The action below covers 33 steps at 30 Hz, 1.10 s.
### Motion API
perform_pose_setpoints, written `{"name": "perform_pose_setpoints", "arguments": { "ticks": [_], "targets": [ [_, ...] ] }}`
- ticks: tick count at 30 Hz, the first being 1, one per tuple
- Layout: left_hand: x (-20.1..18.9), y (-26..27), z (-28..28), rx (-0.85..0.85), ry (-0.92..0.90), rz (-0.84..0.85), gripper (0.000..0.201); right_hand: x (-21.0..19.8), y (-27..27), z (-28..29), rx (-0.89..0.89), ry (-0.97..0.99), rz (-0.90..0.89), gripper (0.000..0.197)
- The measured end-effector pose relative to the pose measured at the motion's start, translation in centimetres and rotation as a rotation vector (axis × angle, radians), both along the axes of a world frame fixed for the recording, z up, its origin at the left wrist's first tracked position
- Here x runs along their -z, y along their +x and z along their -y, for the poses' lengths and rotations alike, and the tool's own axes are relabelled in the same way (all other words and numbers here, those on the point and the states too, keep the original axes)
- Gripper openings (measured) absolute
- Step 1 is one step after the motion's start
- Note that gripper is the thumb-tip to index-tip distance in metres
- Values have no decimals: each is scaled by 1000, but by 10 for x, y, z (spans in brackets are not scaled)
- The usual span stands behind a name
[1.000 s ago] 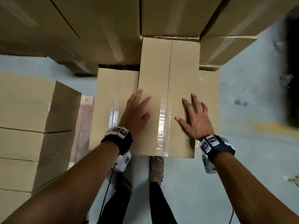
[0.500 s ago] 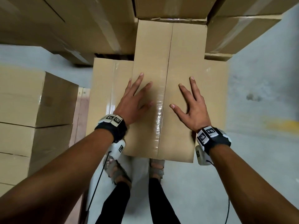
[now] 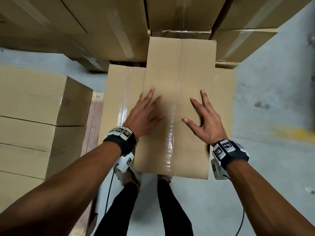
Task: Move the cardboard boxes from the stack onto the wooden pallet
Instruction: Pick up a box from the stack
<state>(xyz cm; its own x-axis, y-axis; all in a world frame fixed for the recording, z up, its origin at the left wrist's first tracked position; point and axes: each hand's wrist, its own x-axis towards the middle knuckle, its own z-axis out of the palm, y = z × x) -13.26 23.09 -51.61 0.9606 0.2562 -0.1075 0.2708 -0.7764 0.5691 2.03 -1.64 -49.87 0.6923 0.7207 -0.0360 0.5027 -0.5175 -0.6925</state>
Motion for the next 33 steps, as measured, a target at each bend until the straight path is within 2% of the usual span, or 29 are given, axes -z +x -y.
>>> {"name": "perform_pose_setpoints", "arguments": {
  "ticks": [4,11,19,26,33],
  "targets": [
    [-72,-23,14,-33,-2,-3,70,-65,-13,12,-23,9,-4,73],
    [-209,-78,26,-114,19,48,66,-206,-49,17,-119,47,26,72],
    [-356,-183,28,-288,94,124,63,-352,-119,-3,-285,92,67,71],
    [-430,-319,25,-483,168,205,62,-432,-223,-48,-446,112,132,72],
    [-462,-484,31,-741,216,253,62,-473,-354,-108,-699,146,162,73]
  ]
}}
